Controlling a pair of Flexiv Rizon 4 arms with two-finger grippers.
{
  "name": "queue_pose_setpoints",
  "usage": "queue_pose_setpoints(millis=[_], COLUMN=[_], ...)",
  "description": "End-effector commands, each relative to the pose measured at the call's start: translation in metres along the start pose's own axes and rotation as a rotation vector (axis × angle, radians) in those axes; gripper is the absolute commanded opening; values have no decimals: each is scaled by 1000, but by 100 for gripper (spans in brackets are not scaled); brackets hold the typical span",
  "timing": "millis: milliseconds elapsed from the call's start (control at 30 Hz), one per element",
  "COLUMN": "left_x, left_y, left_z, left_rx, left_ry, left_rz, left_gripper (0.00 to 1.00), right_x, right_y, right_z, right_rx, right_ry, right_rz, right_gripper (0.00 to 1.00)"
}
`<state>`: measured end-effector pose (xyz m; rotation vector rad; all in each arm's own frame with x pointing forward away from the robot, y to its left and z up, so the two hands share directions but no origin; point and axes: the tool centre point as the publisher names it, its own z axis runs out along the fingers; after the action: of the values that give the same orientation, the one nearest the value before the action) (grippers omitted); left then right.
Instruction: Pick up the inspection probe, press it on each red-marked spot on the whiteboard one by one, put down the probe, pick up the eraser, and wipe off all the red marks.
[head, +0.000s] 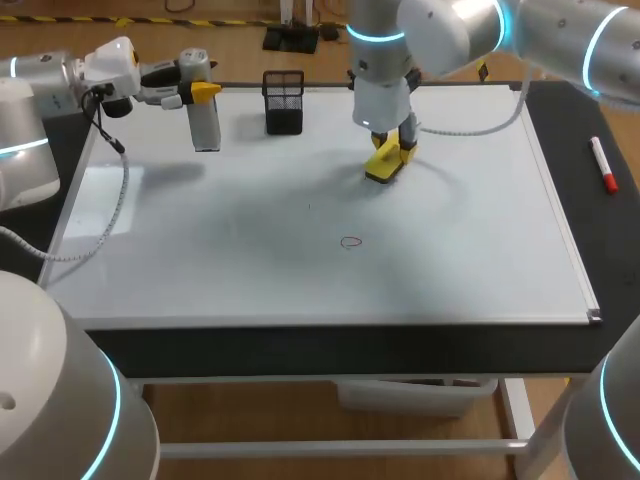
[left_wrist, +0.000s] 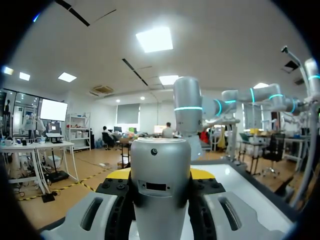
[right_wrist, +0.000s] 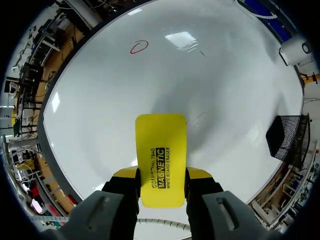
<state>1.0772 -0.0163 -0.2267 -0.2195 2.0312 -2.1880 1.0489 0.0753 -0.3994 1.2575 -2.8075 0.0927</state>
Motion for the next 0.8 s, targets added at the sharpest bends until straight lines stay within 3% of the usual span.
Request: queue_pose_setpoints(millis=[33,200,333,600,800], left_x=[1,1,1,1,1], left_y=[-1,-1,-1,-1,-1], left_z=[0,0,0,0,0], left_rx=[-1,-1,-1,-1,-1], left_ry=[-4,-4,-4,-4,-4], left_rz=[1,1,1,1,1], left_gripper=[0,0,0,0,0], right_x=[15,30,32,3,-19], right_y=[-15,-34,-34,-3,14], right_z=[-6,-11,-11,3,8], right_rx=[-6,4,18,27,18], right_ry=[-18,-23,-8,42,25], right_rz=[31,92,91,-21,-90], right_gripper=[0,0,0,0,0])
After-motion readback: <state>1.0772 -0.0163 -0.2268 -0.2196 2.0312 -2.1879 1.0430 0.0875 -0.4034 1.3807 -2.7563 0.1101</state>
